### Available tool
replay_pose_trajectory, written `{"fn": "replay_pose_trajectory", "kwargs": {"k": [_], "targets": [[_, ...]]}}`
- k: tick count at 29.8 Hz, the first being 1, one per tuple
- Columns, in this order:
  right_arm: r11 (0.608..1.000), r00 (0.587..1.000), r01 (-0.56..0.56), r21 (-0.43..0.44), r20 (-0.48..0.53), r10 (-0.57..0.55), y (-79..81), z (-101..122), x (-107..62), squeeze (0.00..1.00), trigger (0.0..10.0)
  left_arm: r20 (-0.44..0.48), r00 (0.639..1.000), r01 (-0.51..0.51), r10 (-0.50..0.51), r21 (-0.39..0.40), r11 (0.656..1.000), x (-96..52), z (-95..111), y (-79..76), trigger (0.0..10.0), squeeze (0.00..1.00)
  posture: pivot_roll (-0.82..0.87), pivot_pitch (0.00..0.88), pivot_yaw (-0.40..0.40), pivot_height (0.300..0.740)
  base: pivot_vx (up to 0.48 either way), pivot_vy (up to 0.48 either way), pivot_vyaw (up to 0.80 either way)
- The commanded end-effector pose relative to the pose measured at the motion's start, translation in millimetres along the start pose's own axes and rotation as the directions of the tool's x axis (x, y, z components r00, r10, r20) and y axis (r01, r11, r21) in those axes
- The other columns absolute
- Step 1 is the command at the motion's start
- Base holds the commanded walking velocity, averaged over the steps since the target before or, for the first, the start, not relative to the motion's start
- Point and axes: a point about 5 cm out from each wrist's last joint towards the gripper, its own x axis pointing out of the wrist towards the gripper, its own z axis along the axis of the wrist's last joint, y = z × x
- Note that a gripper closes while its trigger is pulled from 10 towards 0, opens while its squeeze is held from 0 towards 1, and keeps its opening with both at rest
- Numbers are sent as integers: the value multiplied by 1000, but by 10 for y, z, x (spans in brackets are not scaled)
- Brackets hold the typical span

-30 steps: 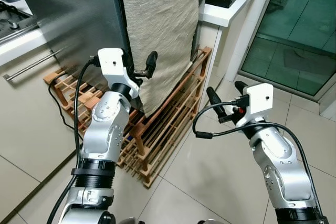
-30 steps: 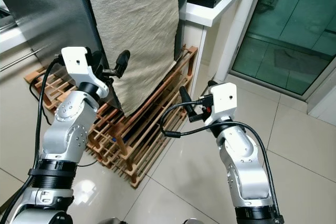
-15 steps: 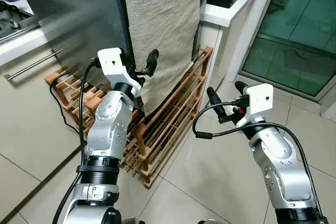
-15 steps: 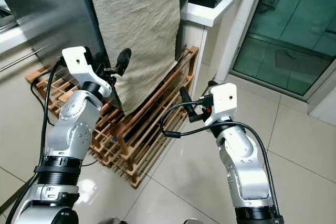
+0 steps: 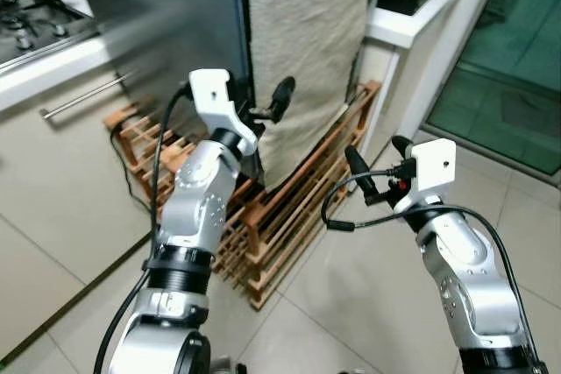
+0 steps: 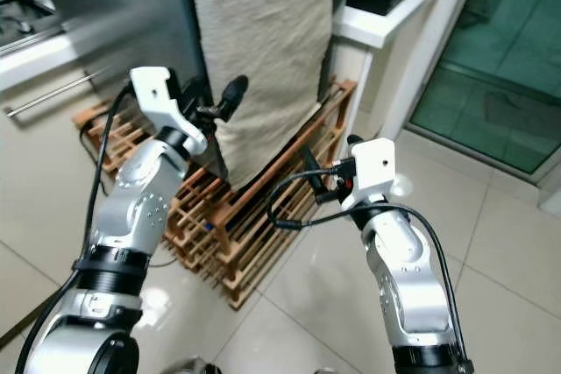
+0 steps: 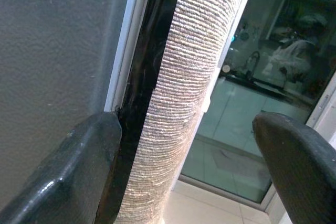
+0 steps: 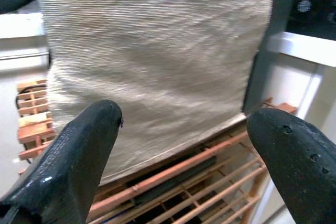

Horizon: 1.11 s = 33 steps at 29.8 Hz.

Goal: Restocking fridge

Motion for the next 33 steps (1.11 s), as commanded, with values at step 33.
{"fn": "replay_pose_trajectory", "kwargs": {"k": [33], "targets": [[998,983,-43,44,-177,51,118,-334,-253,0,10000,74,861,506,-503,-216,835,-123,284,-614,10000,0,-160,0,71,740,0,0,0]]}}
